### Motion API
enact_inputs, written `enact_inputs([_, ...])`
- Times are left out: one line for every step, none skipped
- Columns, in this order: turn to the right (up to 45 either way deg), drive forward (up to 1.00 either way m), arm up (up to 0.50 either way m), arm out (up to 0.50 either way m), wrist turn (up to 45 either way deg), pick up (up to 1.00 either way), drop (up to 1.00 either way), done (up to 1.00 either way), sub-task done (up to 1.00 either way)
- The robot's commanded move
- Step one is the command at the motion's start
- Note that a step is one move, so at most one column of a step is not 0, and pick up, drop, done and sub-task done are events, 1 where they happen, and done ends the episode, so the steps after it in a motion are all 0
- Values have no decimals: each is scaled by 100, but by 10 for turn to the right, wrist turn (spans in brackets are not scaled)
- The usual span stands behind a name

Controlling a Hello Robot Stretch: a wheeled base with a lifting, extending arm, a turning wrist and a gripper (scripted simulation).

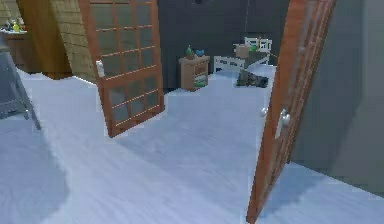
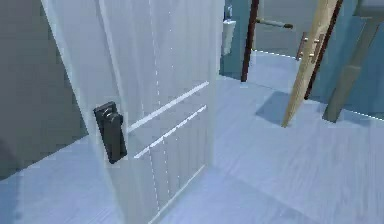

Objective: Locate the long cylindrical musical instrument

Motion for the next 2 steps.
enact_inputs([0, 75, 0, 0, 0, 0, 0, 0, 0])
enact_inputs([-330, 0, 0, 0, 0, 0, 0, 0, 0])
